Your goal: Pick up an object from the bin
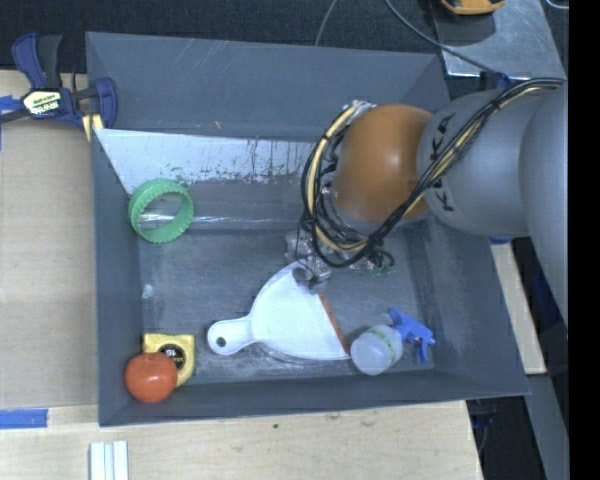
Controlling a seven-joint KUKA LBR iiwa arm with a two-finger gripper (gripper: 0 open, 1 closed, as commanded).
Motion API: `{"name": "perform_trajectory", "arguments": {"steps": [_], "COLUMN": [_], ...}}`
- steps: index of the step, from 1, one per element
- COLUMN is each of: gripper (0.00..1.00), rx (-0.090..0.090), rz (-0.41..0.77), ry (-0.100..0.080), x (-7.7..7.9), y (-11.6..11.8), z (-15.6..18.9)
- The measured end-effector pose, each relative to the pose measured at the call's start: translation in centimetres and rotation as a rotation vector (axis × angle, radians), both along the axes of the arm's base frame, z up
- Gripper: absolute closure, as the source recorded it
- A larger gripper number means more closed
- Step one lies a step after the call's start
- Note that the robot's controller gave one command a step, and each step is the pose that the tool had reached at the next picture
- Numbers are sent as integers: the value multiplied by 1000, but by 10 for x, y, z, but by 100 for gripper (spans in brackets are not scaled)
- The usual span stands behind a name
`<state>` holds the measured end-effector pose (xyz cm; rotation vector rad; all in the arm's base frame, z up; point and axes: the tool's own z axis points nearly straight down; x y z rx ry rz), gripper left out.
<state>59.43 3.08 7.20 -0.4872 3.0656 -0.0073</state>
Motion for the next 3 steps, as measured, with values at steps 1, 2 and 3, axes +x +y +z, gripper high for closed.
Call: {"name": "perform_trajectory", "arguments": {"steps": [1,2,3], "gripper": [100,100,100], "rx": [8,12,19], "rz": [-106,-171,-250], "ry": [-7,-14,-25], "x": [19,-38,-55], "y": [72,90,98], "z": [33,85,207]}}
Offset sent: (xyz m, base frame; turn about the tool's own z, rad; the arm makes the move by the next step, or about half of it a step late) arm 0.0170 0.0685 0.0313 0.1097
